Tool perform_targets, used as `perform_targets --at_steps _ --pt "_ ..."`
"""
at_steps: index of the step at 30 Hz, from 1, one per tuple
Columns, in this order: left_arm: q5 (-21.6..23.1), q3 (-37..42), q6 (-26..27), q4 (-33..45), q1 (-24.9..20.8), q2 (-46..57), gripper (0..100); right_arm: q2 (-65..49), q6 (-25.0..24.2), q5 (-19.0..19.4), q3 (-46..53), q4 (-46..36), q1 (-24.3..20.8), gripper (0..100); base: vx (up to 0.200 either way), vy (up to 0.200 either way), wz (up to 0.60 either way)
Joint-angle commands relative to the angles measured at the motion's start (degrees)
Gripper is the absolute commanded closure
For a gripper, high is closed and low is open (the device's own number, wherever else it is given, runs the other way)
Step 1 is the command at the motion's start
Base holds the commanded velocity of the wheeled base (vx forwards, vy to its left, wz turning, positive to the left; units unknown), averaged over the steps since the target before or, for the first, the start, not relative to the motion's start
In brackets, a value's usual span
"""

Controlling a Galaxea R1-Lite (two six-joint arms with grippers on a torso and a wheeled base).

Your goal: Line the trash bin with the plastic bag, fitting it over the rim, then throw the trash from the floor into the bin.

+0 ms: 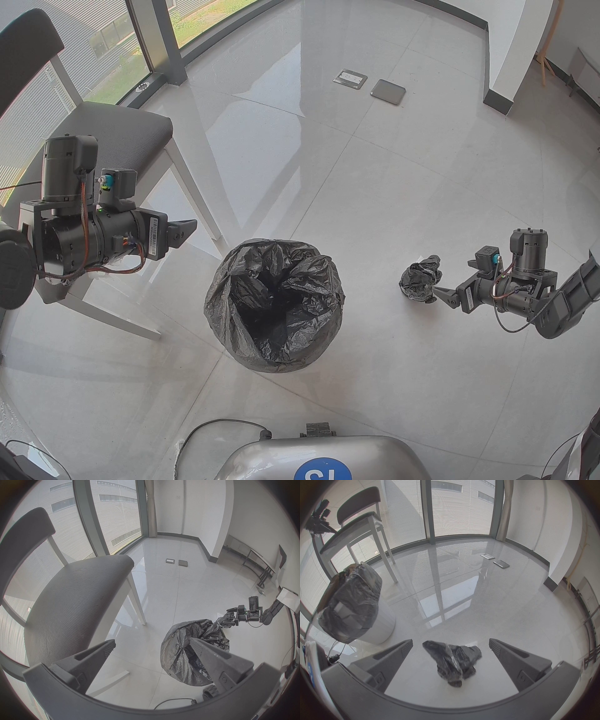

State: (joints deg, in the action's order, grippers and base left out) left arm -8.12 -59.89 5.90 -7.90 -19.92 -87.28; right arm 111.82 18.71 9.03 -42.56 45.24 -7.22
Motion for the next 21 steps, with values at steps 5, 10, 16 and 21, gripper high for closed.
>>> perform_targets --at_steps 5,10,16,21 --pt "-0.1 0.7 0.1 0.0 1.2 -0.9 0 18.2 2.6 2.2 -18.2 -0.9 1.1 0 0.0 0.0 0.0" --pt "-0.1 0.8 0.1 -0.1 2.2 -0.8 0 24.6 2.6 2.8 -26.6 -2.0 0.7 0 0.0 0.0 0.0" --pt "-0.5 1.3 0.1 -0.1 3.0 -0.8 0 31.0 2.6 4.5 -33.6 -2.5 0.6 0 0.0 0.0 0.0" --pt "-0.6 1.3 0.1 -0.2 3.0 -0.7 0 32.9 2.8 4.8 -35.8 -2.3 0.6 0 0.0 0.0 0.0"
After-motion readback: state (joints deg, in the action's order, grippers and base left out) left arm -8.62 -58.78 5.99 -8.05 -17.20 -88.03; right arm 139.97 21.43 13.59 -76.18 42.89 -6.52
